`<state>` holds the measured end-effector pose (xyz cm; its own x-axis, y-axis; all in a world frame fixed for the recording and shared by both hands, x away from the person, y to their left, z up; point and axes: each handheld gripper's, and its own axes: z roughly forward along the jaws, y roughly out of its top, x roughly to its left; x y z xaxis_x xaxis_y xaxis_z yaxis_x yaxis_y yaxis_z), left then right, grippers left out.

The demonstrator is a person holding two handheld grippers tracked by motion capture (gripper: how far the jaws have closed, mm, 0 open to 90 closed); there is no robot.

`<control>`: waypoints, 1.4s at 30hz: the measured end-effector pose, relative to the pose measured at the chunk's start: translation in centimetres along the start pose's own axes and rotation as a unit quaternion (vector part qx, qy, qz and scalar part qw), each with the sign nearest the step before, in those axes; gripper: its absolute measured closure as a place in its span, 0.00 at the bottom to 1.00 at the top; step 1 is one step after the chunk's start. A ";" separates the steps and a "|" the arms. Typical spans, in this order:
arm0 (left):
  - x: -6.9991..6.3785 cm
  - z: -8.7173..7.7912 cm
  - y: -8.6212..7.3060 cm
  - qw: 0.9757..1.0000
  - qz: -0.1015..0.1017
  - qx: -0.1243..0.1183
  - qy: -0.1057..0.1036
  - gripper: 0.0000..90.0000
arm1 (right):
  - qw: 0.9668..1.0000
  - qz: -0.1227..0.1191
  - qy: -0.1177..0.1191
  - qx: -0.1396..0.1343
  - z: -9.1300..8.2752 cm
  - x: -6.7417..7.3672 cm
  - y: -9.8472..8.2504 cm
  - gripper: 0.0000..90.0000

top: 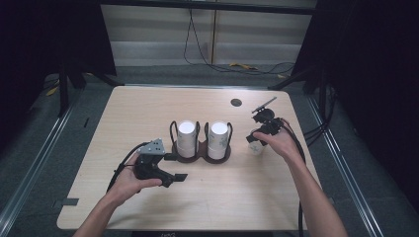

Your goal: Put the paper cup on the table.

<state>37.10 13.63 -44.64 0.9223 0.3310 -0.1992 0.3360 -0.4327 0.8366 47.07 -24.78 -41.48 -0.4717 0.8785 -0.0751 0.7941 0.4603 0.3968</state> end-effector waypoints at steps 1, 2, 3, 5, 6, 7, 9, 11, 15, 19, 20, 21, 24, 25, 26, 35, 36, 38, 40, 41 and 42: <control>0.0 0.0 0.0 1.000 -0.002 0.000 0.000 0.19 | 1.000 0.000 -0.001 -0.004 0.0 0.0 -0.1 0.18; 0.0 0.0 0.0 1.000 -0.002 0.001 0.000 0.19 | 1.000 0.004 0.003 -0.010 0.0 0.0 -0.2 0.19; 0.0 0.1 0.0 1.000 -0.002 0.001 -0.001 0.19 | 1.000 0.006 0.004 -0.017 -0.1 0.0 -0.3 0.19; 0.0 0.1 -0.1 1.000 -0.004 0.001 -0.002 0.19 | 0.999 0.012 0.010 -0.032 -0.2 0.0 -0.4 0.19; 0.1 0.2 -0.1 1.000 -0.004 0.002 -0.003 0.19 | 0.999 0.014 0.012 -0.037 -0.2 0.0 -0.4 0.19; 0.1 0.2 -0.1 1.000 -0.004 0.002 -0.003 0.19 | 0.999 0.016 0.017 -0.044 -0.4 0.1 -0.4 0.19; 0.0 0.3 -0.1 1.000 -0.005 0.002 -0.007 0.19 | 0.998 0.013 0.015 -0.052 -0.6 0.2 -0.4 0.19; 0.0 0.3 -0.1 1.000 -0.005 0.003 -0.007 0.19 | 0.998 0.016 0.017 -0.062 -0.9 0.3 -0.3 0.19; 0.2 0.3 -0.2 1.000 -0.008 0.005 -0.006 0.18 | 0.996 0.025 0.020 -0.079 -1.2 0.2 -0.6 0.19; 0.3 0.4 -0.2 1.000 -0.017 0.000 -0.005 0.18 | 0.995 0.030 0.024 -0.090 -1.3 0.2 -0.8 0.19; 0.3 0.4 -0.2 1.000 -0.018 0.002 -0.001 0.18 | 0.995 0.029 0.022 -0.093 -1.4 0.2 -0.9 0.19; 0.3 0.4 -0.2 1.000 -0.020 0.003 0.001 0.18 | 0.994 0.031 0.020 -0.101 -1.5 0.2 -0.9 0.19; 0.5 0.4 -0.6 1.000 -0.027 0.009 0.007 0.18 | 0.992 0.037 0.024 -0.122 -1.9 0.2 -1.3 0.19; 0.6 0.4 -0.8 0.999 -0.031 0.009 0.010 0.18 | 0.991 0.035 0.024 -0.126 -2.0 0.3 -1.5 0.19; 0.7 0.4 -1.0 0.999 -0.033 0.013 0.013 0.18 | 0.991 0.037 0.027 -0.127 -2.1 0.4 -1.6 0.19; 1.4 -0.1 -1.6 0.996 -0.063 0.024 0.053 0.20 | 0.982 0.042 0.026 -0.182 -4.9 1.3 -4.0 0.19; 1.4 -0.2 -1.7 0.996 -0.063 0.025 0.053 0.20 | 0.980 0.045 0.032 -0.189 -5.4 1.4 -4.9 0.19; 1.5 -0.4 -2.0 0.996 -0.063 0.027 0.057 0.21 | 0.980 0.045 0.033 -0.190 -5.6 1.4 -5.3 0.18; 1.6 -0.7 -2.3 0.996 -0.067 0.025 0.061 0.21 | 0.979 0.048 0.032 -0.194 -5.8 1.6 -6.3 0.18; 1.7 -0.8 -2.5 0.995 -0.070 0.023 0.066 0.21 | 0.979 0.051 0.032 -0.196 -5.9 1.7 -6.7 0.18; 1.8 -0.9 -2.7 0.995 -0.075 0.021 0.067 0.21 | 0.978 0.051 0.032 -0.197 -5.8 2.0 -7.3 0.18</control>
<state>37.67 16.14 -46.81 0.8287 0.5018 -0.2477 0.4779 -0.4041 0.7799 38.13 -27.12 -39.23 -0.4313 0.9015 0.0353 0.6341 0.2750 0.7227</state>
